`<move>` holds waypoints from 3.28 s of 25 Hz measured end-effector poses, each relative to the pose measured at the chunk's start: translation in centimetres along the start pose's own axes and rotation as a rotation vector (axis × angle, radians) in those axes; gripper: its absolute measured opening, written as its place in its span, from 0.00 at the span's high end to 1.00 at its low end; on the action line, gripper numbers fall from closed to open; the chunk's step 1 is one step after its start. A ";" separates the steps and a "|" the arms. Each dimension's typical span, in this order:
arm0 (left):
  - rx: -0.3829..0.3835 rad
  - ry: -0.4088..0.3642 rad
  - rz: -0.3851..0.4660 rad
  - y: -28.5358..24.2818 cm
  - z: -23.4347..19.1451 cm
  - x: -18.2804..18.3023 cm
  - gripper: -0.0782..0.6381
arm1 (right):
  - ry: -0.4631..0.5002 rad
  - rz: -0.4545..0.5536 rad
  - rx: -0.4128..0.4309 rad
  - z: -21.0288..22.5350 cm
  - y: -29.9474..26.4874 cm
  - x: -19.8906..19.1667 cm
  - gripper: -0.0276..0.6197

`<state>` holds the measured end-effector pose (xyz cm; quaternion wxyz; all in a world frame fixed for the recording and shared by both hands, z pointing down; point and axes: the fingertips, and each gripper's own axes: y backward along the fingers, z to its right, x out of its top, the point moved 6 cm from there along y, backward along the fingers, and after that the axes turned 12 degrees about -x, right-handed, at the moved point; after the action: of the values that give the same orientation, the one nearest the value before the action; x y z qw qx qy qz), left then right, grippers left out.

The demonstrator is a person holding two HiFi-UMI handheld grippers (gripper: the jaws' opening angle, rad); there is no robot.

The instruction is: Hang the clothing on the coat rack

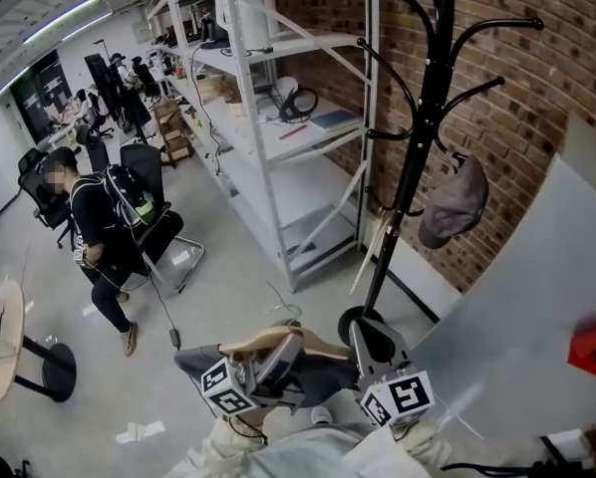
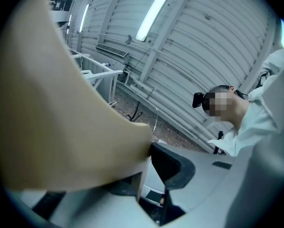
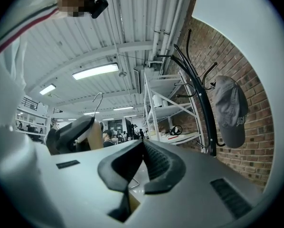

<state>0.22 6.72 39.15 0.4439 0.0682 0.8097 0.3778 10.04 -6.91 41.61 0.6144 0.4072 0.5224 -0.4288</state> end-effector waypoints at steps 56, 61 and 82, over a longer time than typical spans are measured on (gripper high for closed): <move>-0.570 0.576 -0.261 -9.3 -31.8 4.6 0.75 | 0.048 0.030 -0.934 5.7 -19.4 -1.2 0.92; -0.608 0.605 -0.259 -10.3 -31.6 4.2 0.75 | 0.062 0.029 -0.974 5.3 -18.8 -0.9 0.92; -0.649 0.616 -0.263 -15.5 -31.1 2.0 0.75 | 0.089 0.099 -1.015 8.6 -15.9 1.7 0.92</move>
<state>-21.38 -20.47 37.34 0.2253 -0.2927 0.7454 0.5548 -2.43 -20.00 40.13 0.7316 0.0995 0.6704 -0.0736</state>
